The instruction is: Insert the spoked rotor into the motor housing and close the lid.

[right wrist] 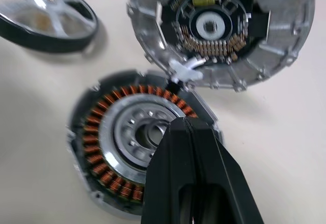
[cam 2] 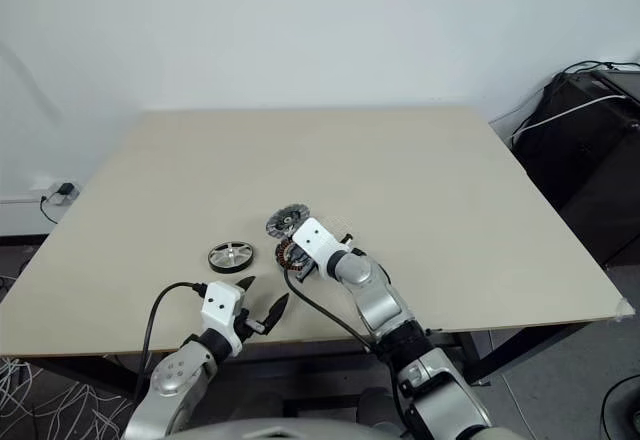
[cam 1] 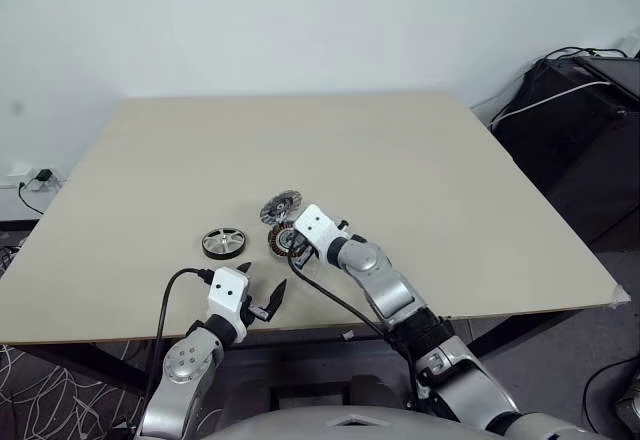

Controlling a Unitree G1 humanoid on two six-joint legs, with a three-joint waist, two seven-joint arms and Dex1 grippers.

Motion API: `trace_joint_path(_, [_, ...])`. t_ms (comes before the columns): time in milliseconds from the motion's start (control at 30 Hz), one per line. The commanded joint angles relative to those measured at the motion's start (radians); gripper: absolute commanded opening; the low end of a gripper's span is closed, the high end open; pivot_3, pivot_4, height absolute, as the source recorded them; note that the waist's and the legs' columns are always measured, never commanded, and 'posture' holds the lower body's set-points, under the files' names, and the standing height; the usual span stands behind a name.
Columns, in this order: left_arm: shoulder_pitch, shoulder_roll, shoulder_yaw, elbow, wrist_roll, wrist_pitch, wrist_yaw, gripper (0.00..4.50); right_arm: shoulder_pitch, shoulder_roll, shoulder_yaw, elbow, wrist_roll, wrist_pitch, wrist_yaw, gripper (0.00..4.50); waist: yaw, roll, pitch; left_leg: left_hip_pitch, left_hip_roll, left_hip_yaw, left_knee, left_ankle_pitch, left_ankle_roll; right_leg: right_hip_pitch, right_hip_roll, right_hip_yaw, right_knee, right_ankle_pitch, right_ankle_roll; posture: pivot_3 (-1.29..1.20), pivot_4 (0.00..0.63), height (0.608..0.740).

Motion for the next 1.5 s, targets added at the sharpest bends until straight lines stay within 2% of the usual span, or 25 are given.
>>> trace_joint_path(33, [-0.012, -0.006, -0.005, -0.024, -0.005, -0.001, 0.002, 4.50, -0.046, 0.010, 0.006, 0.014, -0.023, 0.007, -0.016, 0.02, 0.000, 0.000, 0.000, 0.000, 0.000, 0.000, 0.000, 0.000, 0.001, 0.000, 0.000, 0.000, 0.000, 0.000, 0.000, 0.00, 0.000, 0.740])
trace_joint_path(500, [-0.005, -0.013, -0.006, -0.029, -0.004, 0.000, 0.006, 4.50, -0.109, 0.033, -0.007, 0.160, -0.015, -0.022, -0.019, 0.02, -0.003, 0.000, 0.000, 0.000, 0.001, 0.000, 0.000, 0.001, 0.002, 0.000, 0.000, 0.000, 0.000, 0.000, 0.000, 0.00, 0.000, 0.740])
trace_joint_path(867, [-0.010, -0.012, -0.006, -0.026, -0.004, 0.003, 0.002, 4.50, -0.094, 0.033, 0.004, 0.132, -0.002, -0.017, 0.030, 0.02, -0.004, 0.000, 0.000, 0.000, 0.000, 0.000, 0.000, 0.001, 0.002, 0.000, 0.000, 0.000, 0.000, 0.000, 0.000, 0.00, 0.000, 0.740])
trace_joint_path(1167, [-0.013, -0.012, -0.006, -0.023, -0.005, 0.003, -0.001, 4.50, -0.082, 0.044, -0.051, 0.104, 0.015, -0.088, -0.054, 0.02, -0.004, 0.000, 0.000, 0.000, 0.001, 0.000, 0.000, 0.001, 0.001, 0.000, 0.000, 0.000, 0.000, 0.000, 0.000, 0.00, 0.000, 0.740])
trace_joint_path(1400, [-0.016, -0.012, -0.006, -0.023, -0.005, 0.005, -0.004, 4.50, -0.030, 0.035, 0.000, 0.032, 0.061, -0.035, 0.105, 0.02, -0.004, 0.000, 0.000, 0.000, 0.001, 0.000, 0.000, 0.002, 0.003, 0.000, 0.000, 0.000, 0.000, 0.000, 0.000, 0.00, 0.000, 0.740])
trace_joint_path(1500, [-0.016, -0.011, -0.006, -0.024, -0.005, 0.006, -0.004, 4.50, -0.024, 0.031, 0.010, 0.022, 0.062, -0.018, 0.127, 0.02, -0.004, 0.000, 0.000, 0.000, 0.001, 0.000, 0.000, 0.001, 0.002, 0.000, 0.000, 0.000, 0.000, 0.000, 0.000, 0.00, 0.000, 0.740])
